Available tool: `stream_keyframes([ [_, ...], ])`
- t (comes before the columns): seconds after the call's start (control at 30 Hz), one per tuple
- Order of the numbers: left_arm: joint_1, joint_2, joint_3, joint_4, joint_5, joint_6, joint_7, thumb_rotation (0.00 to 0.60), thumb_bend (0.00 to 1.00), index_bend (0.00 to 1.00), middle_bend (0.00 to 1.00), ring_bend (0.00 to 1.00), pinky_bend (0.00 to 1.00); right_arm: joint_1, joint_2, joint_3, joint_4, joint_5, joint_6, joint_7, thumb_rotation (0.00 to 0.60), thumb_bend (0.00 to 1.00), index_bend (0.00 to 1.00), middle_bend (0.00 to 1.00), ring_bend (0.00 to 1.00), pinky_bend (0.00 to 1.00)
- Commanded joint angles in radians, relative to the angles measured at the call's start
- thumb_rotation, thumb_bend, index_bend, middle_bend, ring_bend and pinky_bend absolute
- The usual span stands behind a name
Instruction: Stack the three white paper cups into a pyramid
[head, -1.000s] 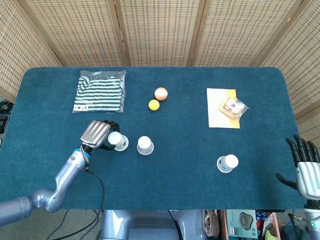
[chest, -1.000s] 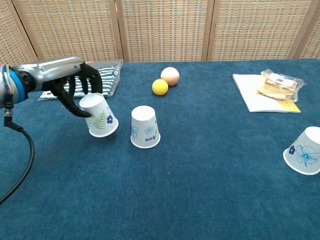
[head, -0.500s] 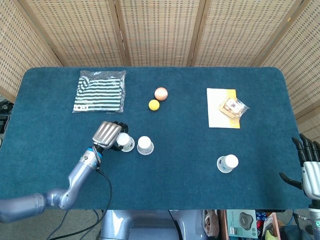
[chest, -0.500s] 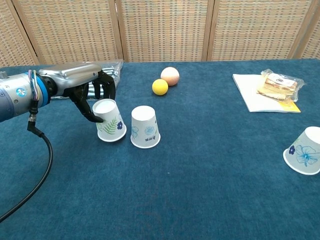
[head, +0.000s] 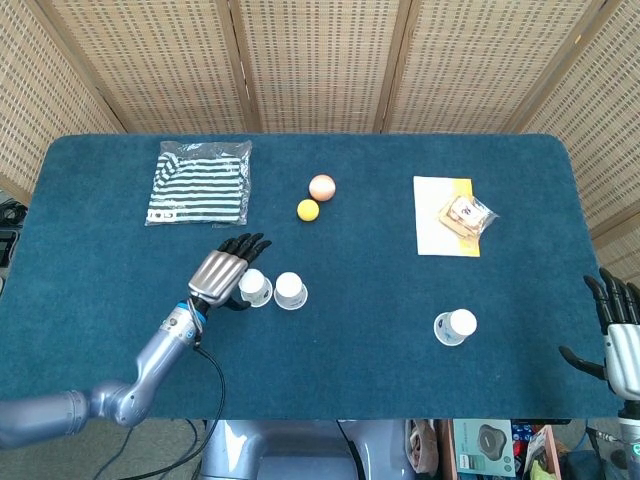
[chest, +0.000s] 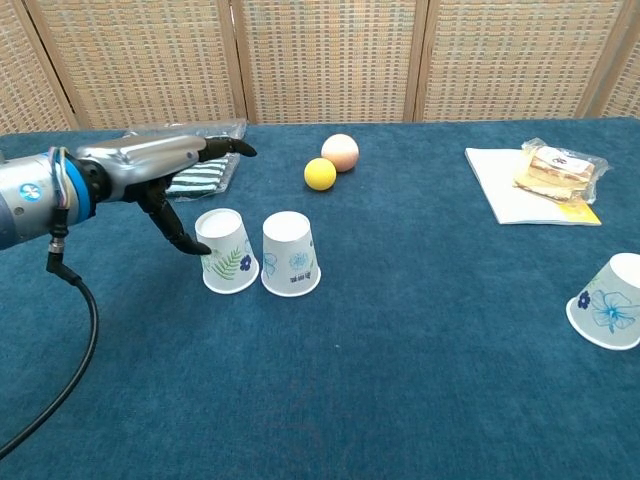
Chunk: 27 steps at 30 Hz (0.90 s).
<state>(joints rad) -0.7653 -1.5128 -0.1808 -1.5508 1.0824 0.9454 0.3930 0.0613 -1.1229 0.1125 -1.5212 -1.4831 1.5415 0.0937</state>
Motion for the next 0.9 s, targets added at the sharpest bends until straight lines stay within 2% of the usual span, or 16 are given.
stream_keyframes([
  [0.03,0.066,0.075,0.024,-0.056,0.113,0.104,-0.086,0.600,0.19,0.00,0.00,0.00,0.00,0.001,-0.001,-0.003,-0.001,-0.002,-0.004,-0.005,0.600,0.00,0.00,0.00,0.00,0.00],
  [0.07,0.105,0.117,0.029,-0.076,0.145,0.166,-0.110,0.600,0.19,0.00,0.00,0.00,0.00,0.003,-0.002,-0.007,-0.002,-0.007,-0.008,-0.009,0.600,0.00,0.00,0.00,0.00,0.00],
  [0.23,0.234,0.242,0.068,-0.103,0.249,0.341,-0.224,0.600,0.18,0.00,0.00,0.00,0.00,0.013,-0.001,-0.025,-0.015,-0.029,-0.032,-0.024,0.600,0.00,0.00,0.00,0.00,0.00],
  [0.33,0.295,0.284,0.088,-0.085,0.274,0.404,-0.300,0.600,0.18,0.00,0.00,0.00,0.00,0.029,0.005,-0.042,-0.033,-0.066,-0.052,-0.031,0.600,0.00,0.00,0.00,0.00,0.00],
  [0.4,0.362,0.333,0.107,-0.079,0.276,0.467,-0.354,0.600,0.18,0.00,0.00,0.00,0.00,0.070,0.011,-0.066,-0.049,-0.127,-0.105,-0.005,0.600,0.00,0.02,0.01,0.00,0.00],
  [0.57,0.446,0.399,0.130,-0.108,0.251,0.518,-0.379,0.600,0.18,0.00,0.00,0.00,0.00,0.146,0.013,-0.071,-0.056,-0.158,-0.210,0.016,0.600,0.00,0.12,0.16,0.04,0.06],
  [0.73,0.497,0.419,0.135,-0.128,0.237,0.558,-0.380,0.600,0.18,0.00,0.00,0.00,0.00,0.209,-0.016,-0.058,-0.043,-0.143,-0.299,-0.013,0.600,0.01,0.17,0.25,0.11,0.14],
  [0.9,0.518,0.453,0.141,-0.125,0.294,0.563,-0.438,0.600,0.18,0.00,0.00,0.00,0.00,0.298,-0.062,-0.047,-0.026,-0.076,-0.466,-0.058,0.600,0.14,0.23,0.31,0.17,0.23],
])
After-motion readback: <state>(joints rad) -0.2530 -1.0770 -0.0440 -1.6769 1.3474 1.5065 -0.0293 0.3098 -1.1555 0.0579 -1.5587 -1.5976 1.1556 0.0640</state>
